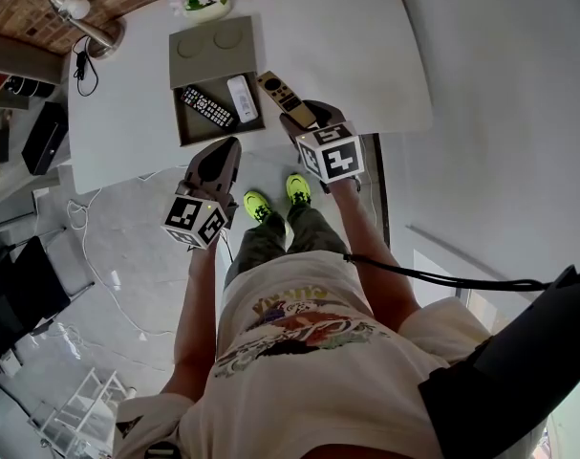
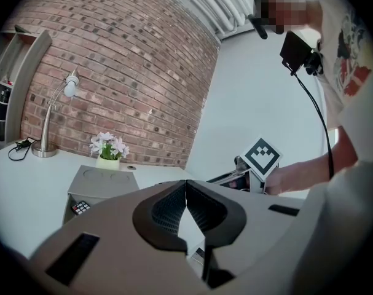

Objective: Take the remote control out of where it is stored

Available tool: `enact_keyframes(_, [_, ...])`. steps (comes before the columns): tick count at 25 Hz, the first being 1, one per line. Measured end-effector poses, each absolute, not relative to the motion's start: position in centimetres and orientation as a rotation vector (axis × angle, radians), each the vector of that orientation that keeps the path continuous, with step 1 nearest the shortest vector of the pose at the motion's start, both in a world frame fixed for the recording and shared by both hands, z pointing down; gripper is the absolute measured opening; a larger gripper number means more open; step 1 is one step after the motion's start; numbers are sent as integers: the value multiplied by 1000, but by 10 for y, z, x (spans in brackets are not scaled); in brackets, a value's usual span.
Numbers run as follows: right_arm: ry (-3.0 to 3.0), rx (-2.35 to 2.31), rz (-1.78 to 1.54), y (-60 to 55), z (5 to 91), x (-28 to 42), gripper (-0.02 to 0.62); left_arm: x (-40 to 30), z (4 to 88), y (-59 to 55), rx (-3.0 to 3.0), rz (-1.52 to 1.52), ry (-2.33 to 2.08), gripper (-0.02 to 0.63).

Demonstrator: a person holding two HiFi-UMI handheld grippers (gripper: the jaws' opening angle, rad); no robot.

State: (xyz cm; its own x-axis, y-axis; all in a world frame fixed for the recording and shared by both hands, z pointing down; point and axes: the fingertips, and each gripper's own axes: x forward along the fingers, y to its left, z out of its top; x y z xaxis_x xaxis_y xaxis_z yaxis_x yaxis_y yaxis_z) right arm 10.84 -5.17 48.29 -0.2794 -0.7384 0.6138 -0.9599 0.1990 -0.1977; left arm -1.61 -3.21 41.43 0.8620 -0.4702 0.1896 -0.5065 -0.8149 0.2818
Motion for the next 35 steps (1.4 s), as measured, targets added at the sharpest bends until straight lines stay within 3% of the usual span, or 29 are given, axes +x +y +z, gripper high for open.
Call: enact_keyframes(35, [-2020,1643,911,-69,552,150,209,5,464,-42,2635,217,-735,6])
